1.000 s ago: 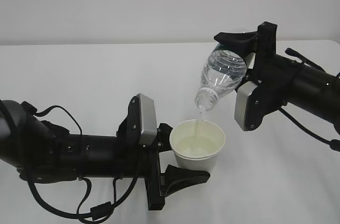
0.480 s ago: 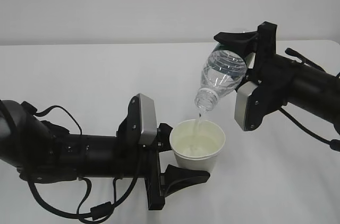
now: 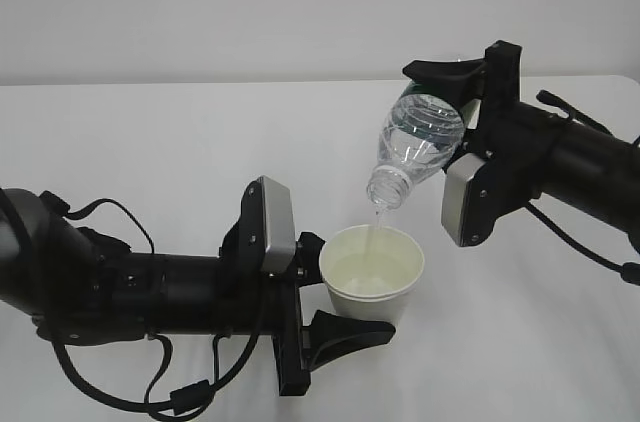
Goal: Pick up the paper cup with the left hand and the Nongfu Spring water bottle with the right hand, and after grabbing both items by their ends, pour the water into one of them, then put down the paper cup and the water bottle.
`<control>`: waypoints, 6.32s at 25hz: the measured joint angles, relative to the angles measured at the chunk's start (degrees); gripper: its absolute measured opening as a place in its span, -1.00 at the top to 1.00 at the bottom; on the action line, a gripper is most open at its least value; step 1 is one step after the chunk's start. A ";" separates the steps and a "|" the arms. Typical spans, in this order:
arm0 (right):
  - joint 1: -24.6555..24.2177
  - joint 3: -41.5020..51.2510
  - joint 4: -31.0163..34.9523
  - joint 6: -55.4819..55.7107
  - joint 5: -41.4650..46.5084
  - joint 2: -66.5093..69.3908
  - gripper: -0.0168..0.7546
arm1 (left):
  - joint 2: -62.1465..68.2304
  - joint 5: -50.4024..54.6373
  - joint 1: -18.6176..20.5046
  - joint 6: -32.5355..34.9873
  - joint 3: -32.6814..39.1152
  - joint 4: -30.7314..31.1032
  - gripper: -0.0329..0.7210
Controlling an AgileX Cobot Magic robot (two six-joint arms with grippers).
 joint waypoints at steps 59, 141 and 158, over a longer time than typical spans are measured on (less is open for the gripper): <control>0.00 0.00 0.00 -1.70 -0.56 0.00 -0.32 | 0.00 0.20 0.00 0.00 0.00 0.00 -0.35; 0.00 -0.10 0.08 25.73 -0.56 0.00 -0.32 | 0.00 0.40 0.00 0.00 0.00 -0.10 -0.35; 0.00 0.25 6.30 48.58 -0.65 0.00 -0.32 | 0.00 0.40 0.00 0.00 0.00 -0.22 -0.35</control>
